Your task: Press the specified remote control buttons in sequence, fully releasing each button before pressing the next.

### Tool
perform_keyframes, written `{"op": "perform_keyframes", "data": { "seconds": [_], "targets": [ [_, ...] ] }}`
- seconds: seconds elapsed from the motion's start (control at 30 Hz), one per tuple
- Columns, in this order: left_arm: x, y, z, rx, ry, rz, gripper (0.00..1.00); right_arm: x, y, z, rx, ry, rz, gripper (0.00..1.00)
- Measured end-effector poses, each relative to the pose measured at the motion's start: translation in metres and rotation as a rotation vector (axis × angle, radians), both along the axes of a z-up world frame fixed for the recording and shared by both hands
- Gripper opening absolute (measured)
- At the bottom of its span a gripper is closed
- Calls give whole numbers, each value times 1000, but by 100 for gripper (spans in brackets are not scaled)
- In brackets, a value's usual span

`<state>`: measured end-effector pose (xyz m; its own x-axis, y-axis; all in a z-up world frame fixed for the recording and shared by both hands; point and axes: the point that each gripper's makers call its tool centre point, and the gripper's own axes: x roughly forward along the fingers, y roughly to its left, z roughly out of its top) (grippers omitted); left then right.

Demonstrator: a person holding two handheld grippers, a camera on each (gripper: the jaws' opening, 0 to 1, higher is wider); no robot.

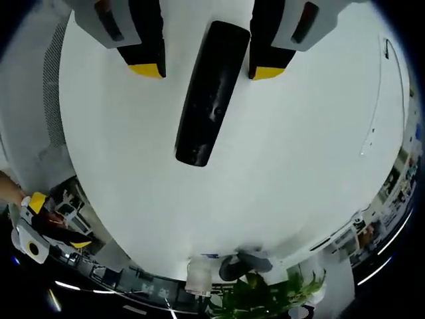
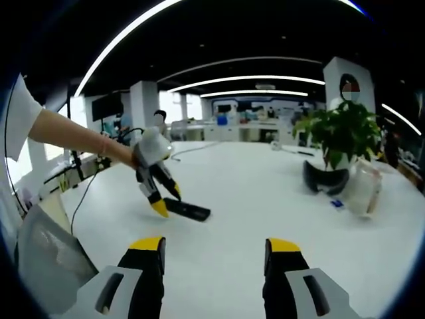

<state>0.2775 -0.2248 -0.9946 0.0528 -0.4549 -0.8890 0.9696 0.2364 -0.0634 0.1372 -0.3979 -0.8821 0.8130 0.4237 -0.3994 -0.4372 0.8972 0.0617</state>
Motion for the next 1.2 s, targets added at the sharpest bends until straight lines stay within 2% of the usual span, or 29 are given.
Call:
{"op": "perform_keyframes", "data": {
  "seconds": [0.17,0.4,0.5,0.57,1.2],
  "targets": [
    [4,3,-3,27,-54,-41,44,0,0,-2,-5,6,0,57],
    [6,3,-1,16,-52,-28,40,1,0,-2,-10,8,0,56],
    [5,2,-1,10,-61,-36,30,1,-1,-2,-8,9,-3,56],
    [3,2,-1,7,-65,-44,26,1,-1,-3,-7,9,-3,56],
    [0,0,-1,-3,-65,-33,24,0,-1,-5,-17,19,-1,55]
  ]
}}
